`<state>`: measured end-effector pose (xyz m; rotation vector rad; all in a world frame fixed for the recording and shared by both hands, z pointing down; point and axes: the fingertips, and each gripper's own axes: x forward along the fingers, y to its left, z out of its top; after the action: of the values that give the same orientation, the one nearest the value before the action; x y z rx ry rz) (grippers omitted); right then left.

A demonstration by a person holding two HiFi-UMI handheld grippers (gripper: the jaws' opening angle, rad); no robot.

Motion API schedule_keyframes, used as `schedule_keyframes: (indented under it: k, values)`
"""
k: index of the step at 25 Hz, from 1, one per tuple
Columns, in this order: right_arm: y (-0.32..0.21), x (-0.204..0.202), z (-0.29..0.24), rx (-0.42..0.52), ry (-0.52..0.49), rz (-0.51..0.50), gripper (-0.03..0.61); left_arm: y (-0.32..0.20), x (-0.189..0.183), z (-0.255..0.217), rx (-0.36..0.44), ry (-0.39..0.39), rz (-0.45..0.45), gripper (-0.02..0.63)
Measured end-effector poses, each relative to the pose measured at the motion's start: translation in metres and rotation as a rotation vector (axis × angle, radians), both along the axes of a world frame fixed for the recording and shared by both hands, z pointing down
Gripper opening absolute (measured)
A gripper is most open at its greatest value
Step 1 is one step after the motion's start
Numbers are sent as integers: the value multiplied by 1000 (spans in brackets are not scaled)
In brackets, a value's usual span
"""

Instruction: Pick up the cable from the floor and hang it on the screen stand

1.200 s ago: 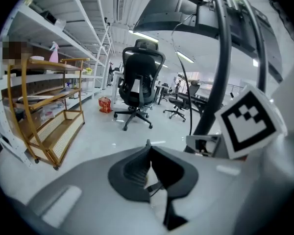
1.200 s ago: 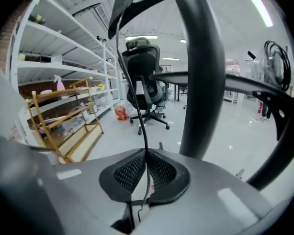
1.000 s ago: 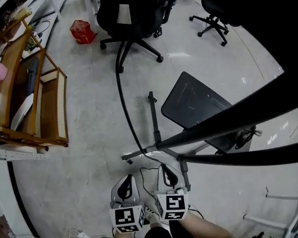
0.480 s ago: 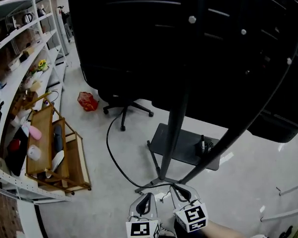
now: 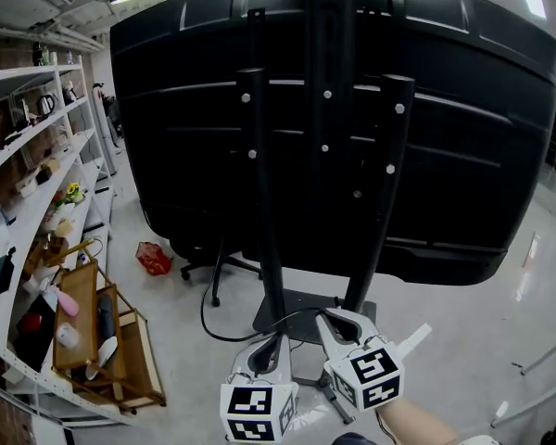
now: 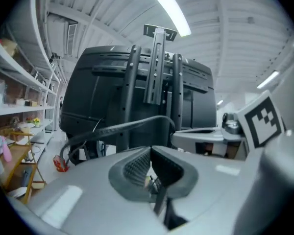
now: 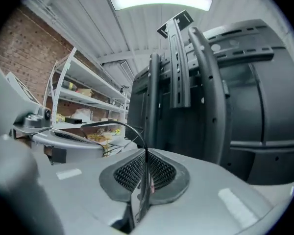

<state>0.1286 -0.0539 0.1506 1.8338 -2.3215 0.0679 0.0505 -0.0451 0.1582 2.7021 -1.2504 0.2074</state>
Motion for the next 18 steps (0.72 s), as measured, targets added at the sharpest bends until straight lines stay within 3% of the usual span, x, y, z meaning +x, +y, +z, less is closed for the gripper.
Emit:
schedule_keyframes:
  k: [3, 10, 18]
  values:
    - [-2, 26, -51, 54, 26, 28, 11, -13, 19, -47, 51, 6, 18, 8]
    - [8, 93, -184, 193, 125, 97, 11, -28, 90, -166, 212, 9, 160, 8]
    - [-3, 158, -314, 264, 276, 212, 11, -72, 152, -281, 355, -68, 174, 8]
